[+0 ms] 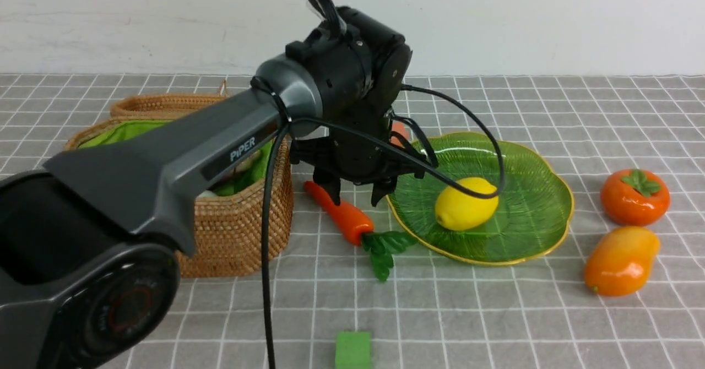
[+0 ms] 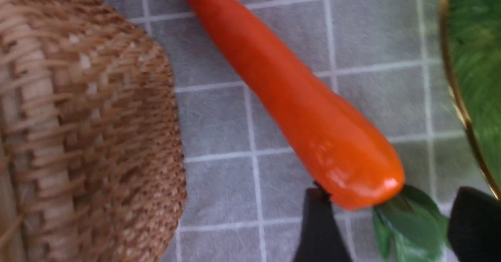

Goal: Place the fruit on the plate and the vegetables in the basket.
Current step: Use the left arm to grab a carrot and put it into the left basket

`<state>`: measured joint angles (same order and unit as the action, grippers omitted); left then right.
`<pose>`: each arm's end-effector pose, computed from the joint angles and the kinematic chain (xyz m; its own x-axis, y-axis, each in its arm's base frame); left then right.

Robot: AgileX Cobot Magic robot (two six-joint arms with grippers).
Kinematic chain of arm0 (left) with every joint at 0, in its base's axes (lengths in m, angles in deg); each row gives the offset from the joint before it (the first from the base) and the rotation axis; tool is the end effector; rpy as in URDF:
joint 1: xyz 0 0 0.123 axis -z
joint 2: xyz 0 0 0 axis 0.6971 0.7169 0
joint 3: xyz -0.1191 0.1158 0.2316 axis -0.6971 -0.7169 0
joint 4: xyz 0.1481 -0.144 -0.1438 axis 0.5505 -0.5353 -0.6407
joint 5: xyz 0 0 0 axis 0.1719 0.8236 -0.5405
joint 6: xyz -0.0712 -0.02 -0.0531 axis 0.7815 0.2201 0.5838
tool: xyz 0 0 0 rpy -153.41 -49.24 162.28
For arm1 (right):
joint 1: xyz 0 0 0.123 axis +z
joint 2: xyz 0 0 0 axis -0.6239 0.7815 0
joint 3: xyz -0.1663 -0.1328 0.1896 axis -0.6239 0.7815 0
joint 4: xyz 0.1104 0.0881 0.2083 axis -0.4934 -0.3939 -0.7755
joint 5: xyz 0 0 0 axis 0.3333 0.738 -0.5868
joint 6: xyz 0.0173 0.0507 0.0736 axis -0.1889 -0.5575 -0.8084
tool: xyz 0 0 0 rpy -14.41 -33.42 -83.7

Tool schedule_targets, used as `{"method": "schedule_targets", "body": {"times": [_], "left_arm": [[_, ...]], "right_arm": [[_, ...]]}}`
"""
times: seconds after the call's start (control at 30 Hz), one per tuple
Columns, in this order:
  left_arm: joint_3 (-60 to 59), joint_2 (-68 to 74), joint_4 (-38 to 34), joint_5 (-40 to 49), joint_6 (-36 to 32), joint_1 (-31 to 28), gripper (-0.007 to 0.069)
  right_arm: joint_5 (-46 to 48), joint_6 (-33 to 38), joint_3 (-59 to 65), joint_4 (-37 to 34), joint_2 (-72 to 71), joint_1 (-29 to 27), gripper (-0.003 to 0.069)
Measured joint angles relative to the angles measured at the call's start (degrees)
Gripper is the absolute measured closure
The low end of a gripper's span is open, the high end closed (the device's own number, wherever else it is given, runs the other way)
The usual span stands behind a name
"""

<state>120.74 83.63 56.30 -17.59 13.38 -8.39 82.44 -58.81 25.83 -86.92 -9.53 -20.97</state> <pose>0.4089 -0.2740 0.2390 -0.9276 0.0670 -0.3675 0.0747 0.9972 -0.0067 0.0216 0.0338 0.3958 -0.4527 -0.0941 -0.8867 -0.5092 0.8436 0.1705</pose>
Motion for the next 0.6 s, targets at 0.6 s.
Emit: {"method": "schedule_targets", "body": {"times": [0.6], "left_arm": [[0.0,8.1,2.4,-3.1,6.7,0.0,0.0211]], "right_arm": [[3.6,1.3,0.0,0.0,0.0,0.0,0.0466]]}}
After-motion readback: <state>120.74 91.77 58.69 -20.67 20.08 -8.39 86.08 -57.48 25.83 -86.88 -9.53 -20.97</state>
